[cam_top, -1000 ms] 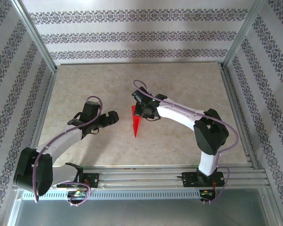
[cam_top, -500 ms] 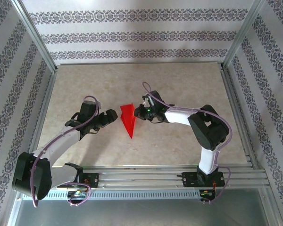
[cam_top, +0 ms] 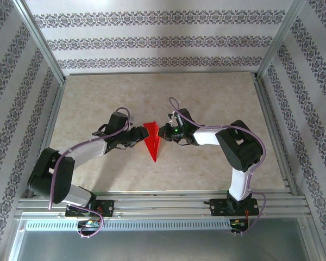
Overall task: Fold a paper plane with a square sheet of paper (pick it up from the middle)
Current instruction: Turn over the paper plane at the center of the table.
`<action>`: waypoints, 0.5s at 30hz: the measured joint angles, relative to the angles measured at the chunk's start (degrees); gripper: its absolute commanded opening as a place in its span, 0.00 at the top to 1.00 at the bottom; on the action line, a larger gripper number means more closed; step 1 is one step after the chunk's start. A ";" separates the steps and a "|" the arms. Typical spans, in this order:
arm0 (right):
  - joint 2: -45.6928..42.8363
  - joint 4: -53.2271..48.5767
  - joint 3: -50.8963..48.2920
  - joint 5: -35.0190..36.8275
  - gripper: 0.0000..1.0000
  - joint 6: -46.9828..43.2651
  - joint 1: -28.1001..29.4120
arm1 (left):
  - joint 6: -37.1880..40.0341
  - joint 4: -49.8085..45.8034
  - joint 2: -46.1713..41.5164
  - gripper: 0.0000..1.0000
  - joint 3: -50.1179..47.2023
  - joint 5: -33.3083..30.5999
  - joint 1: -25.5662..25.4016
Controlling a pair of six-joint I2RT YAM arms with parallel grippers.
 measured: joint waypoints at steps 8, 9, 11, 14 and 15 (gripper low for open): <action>0.24 1.22 -0.39 -0.42 0.96 0.33 -0.26 | -0.33 2.40 7.91 0.50 3.08 0.37 -0.68; 0.31 1.25 -0.46 -0.44 0.96 0.35 -0.35 | -0.31 2.40 8.55 0.49 3.26 0.39 -0.74; 0.44 1.40 -0.72 -0.46 0.95 0.35 -0.39 | -0.28 2.34 9.68 0.47 3.67 0.33 -1.01; 0.52 1.42 -0.94 -0.46 0.92 0.35 -0.74 | -0.26 2.32 10.71 0.43 4.50 -0.09 -1.07; 0.57 1.44 -1.03 -0.46 0.91 0.37 -0.74 | -0.26 2.34 11.06 0.41 4.79 -0.33 -1.07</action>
